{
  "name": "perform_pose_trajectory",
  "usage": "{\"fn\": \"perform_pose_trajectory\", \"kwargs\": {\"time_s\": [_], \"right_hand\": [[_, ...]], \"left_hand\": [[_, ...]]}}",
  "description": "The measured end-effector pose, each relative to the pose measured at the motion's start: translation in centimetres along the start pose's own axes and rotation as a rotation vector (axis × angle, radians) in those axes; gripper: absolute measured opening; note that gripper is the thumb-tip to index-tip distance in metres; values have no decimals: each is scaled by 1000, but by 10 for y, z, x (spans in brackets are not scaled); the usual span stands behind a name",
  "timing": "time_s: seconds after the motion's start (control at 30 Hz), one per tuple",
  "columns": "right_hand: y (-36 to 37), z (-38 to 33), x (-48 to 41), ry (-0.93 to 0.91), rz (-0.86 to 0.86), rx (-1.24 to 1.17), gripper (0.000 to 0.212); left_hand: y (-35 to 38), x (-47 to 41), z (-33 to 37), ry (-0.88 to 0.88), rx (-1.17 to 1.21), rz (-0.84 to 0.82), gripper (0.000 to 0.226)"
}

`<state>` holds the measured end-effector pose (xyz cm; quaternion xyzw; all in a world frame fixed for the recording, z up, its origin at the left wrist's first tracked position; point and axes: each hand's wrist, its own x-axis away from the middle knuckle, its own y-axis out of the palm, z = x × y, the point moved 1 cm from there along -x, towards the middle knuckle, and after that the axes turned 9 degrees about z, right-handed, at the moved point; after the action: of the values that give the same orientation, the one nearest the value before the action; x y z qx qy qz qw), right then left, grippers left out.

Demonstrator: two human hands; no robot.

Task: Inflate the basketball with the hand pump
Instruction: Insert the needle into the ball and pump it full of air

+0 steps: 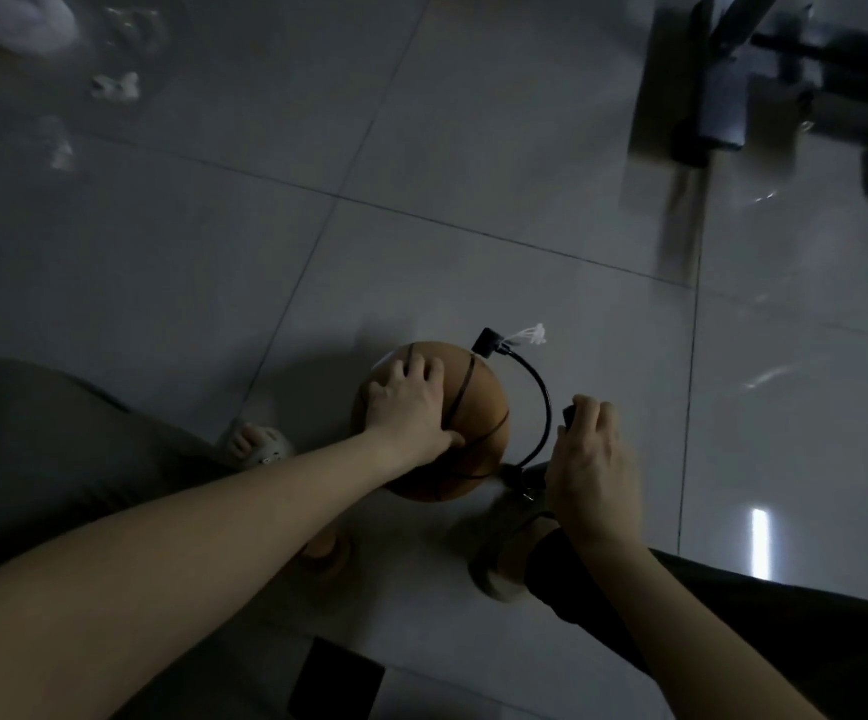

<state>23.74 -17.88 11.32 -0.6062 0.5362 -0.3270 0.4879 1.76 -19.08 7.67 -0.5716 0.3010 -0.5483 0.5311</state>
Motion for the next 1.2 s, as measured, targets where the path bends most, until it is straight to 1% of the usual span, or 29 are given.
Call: {"fn": "perform_pose_trajectory", "kwargs": {"time_s": [0.17,0.33,0.47,0.57,0.67,0.8,0.97,1.07,1.2], "right_hand": [[2,0,0,15,-15,-28,22],[-29,-8,1,-22,-77,-71,28],[-87,-18,-10,-52,21,-73,32],[-129,-29,-23,-66,105,-74,32],[-147,-35,-25,-61,150,-78,31],[-127,-33,-9,-116,136,-9,29],[-86,-25,-8,-69,91,-25,31],[-64,-17,-7,-88,67,-12,31],[-33,-9,-8,-65,38,-6,28]], "left_hand": [[1,-2,0,-10,-8,-32,113],[-3,0,-1,-31,-18,-42,112],[-8,0,1,-29,-65,-69,113],[-9,1,-2,-5,-47,-85,113],[-9,2,-1,10,-24,-74,112],[-12,1,3,13,-15,-72,112],[-7,-2,0,-25,-51,-69,113],[-3,-4,1,-3,-23,-17,112],[3,-3,2,17,-20,11,112]]}}
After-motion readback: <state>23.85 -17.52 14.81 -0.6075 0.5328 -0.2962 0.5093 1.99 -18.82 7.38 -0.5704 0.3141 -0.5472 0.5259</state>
